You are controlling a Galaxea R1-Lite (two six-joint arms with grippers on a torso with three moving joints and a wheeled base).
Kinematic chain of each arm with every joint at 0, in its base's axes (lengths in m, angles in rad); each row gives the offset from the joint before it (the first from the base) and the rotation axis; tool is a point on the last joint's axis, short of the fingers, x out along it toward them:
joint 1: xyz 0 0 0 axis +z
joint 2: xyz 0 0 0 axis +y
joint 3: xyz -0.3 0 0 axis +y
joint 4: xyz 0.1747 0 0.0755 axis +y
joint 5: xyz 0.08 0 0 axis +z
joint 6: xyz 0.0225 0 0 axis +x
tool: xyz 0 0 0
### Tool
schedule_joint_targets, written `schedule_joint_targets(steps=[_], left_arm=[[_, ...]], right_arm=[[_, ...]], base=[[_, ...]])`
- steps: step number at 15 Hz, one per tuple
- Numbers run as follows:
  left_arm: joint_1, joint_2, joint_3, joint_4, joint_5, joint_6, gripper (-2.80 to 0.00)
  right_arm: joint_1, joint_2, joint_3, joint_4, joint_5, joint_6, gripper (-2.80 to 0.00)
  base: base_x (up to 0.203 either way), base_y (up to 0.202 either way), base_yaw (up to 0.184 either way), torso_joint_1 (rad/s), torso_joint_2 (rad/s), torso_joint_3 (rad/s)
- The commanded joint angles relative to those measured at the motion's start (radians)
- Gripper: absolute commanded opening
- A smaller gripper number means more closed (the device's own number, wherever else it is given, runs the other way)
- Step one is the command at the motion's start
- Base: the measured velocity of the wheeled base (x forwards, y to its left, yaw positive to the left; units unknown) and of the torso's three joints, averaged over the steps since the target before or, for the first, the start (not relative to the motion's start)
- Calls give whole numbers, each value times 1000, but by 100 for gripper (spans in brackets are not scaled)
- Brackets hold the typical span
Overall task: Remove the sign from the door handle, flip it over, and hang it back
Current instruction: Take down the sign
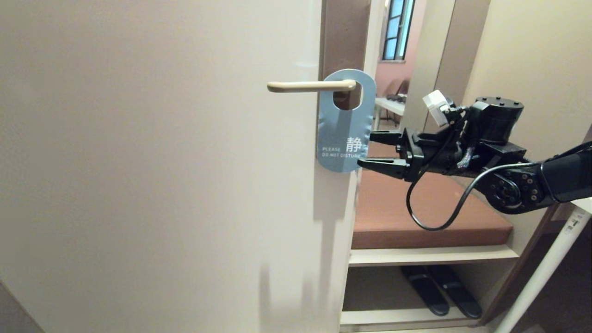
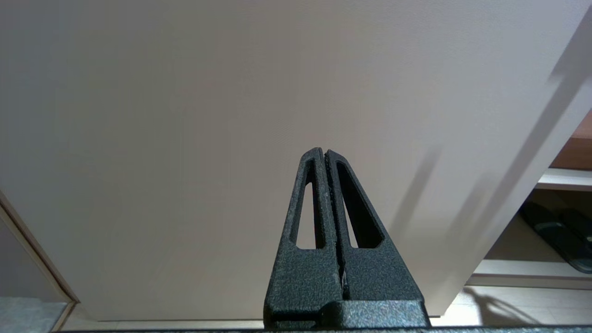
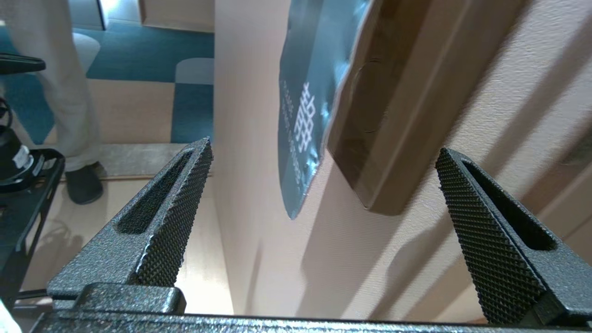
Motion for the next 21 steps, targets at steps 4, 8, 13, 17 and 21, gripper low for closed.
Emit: schedule_joint_targets(steps=[4, 8, 13, 17, 21], left_arm=[[0, 1, 0, 1, 0, -1, -280], [0, 1, 0, 1, 0, -1, -280], [0, 1, 0, 1, 1, -1, -280], [0, 1, 0, 2, 0, 1, -280], [0, 1, 0, 1, 0, 1, -280]], right_arm=[[18, 32, -35, -4, 6, -1, 0], [39, 42, -45, -5, 7, 33, 0], [56, 42, -48, -7, 35, 35, 0], [58, 29, -39, -7, 36, 33, 0], [56, 10, 0, -9, 34, 29, 0]], base=[[0, 0, 0, 0, 0, 0], [0, 0, 0, 0, 0, 0], [0, 0, 0, 0, 0, 0], [0, 0, 0, 0, 0, 0], [0, 0, 0, 0, 0, 0]])
